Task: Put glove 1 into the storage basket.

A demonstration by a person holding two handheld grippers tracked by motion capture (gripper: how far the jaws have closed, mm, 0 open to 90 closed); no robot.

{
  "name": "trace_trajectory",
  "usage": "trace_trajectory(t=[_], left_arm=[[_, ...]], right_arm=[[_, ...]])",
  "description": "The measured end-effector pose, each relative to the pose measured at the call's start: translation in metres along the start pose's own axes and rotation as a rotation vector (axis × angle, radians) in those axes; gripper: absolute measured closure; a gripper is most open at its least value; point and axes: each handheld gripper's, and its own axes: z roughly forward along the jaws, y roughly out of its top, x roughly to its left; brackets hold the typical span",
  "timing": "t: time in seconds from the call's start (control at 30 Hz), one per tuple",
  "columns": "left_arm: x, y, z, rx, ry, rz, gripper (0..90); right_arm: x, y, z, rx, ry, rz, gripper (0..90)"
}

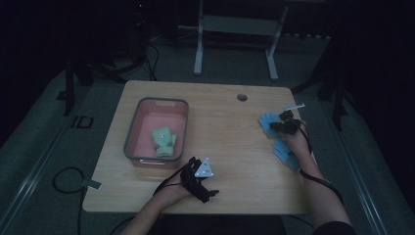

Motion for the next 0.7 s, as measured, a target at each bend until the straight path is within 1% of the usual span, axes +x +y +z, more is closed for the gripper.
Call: trace_trajectory(t=[0.1,0.3,0.33,0.37,0.4,0.43,0.5,0.53,0.57,0.63,0.7], left_arm=[[-0.001,0.000,0.001,0.003,0.001,0.002,1.9],[0.000,-0.001,0.000,-0.003,0.001,-0.002,1.9],[0.000,-0.001,0.000,-0.003,0.001,-0.002,1.9],[0.000,-0.001,0.000,-0.002,0.000,-0.002,1.9],[0.000,-0.001,0.000,-0.003,0.001,-0.002,1.9],[0.000,-0.001,0.000,-0.002,0.002,-0.001,1.9],[-0.001,-0.001,0.000,0.000,0.002,0.003,1.9],[-0.001,-0.001,0.000,0.001,0.003,0.003,1.9],[-0.001,-0.001,0.000,0.001,0.003,0.003,1.9],[-0.001,-0.001,0.000,0.002,0.004,0.003,1.9],[-0.002,-0.001,0.000,0.003,0.006,0.005,1.9]], right_arm=[[0.007,0.004,-0.005,0.003,-0.005,-0.011,87.3],[0.027,0.014,-0.024,-0.041,-0.005,0.003,87.4],[0.027,0.014,-0.024,-0.041,-0.005,0.003,87.4],[0.030,0.015,-0.027,-0.050,0.000,0.009,87.4],[0.039,0.017,-0.036,-0.067,-0.001,0.008,87.3],[0.043,0.017,-0.040,-0.073,-0.003,0.007,87.3],[0.051,0.018,-0.048,-0.090,-0.002,0.009,87.3],[0.056,0.017,-0.051,-0.092,-0.027,-0.001,87.3],[0.060,0.016,-0.053,-0.095,-0.046,0.003,87.3],[0.065,0.013,-0.057,-0.094,-0.032,0.028,87.3],[0.071,0.010,-0.061,-0.098,-0.038,0.032,87.3]])
